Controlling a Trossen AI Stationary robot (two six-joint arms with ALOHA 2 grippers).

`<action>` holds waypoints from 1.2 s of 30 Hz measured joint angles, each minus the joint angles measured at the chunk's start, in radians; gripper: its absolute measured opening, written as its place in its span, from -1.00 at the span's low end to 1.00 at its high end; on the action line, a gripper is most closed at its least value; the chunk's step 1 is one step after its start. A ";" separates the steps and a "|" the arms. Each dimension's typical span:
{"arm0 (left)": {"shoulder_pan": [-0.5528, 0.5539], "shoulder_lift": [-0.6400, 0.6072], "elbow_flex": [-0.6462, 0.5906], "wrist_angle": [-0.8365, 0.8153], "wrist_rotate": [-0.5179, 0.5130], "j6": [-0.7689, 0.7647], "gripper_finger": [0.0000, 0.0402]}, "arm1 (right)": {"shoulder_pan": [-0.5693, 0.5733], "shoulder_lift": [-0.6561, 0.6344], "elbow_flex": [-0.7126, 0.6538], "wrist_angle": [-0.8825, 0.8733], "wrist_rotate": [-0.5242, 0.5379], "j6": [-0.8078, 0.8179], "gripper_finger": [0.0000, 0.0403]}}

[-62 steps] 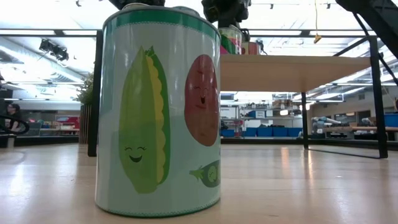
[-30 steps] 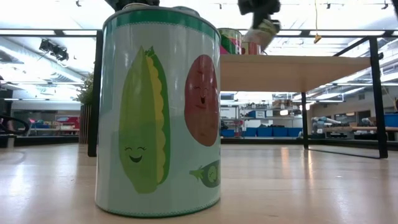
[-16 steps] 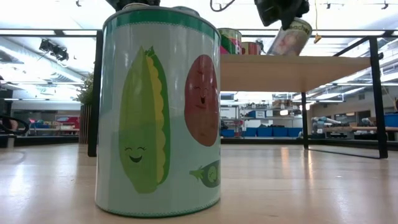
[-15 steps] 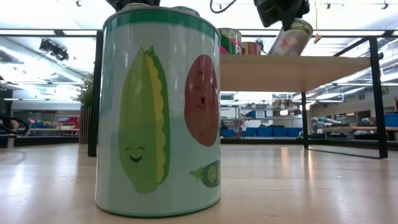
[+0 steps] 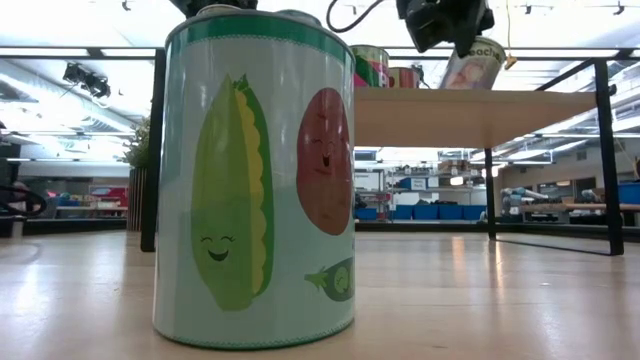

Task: Pick and place cans onto a shelf
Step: Put the canned peaches on the shelf

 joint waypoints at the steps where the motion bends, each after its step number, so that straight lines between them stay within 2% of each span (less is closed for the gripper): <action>1: 0.000 0.000 0.000 0.000 0.000 0.000 0.01 | 0.002 0.000 0.006 0.000 0.004 -0.001 0.64; 8: 0.000 0.000 0.000 0.001 0.000 0.003 0.01 | 0.020 0.003 0.085 0.004 0.115 -0.004 0.64; 20: 0.000 0.000 0.000 0.001 0.000 0.002 0.01 | 0.044 0.002 0.097 0.001 0.125 -0.025 0.64; 29: 0.000 0.000 0.000 0.001 0.000 0.003 0.01 | 0.093 0.006 0.099 0.001 0.148 -0.028 0.77; 36: 0.000 0.000 0.000 0.001 0.000 0.004 0.01 | 0.101 0.007 0.084 0.001 0.168 -0.023 0.79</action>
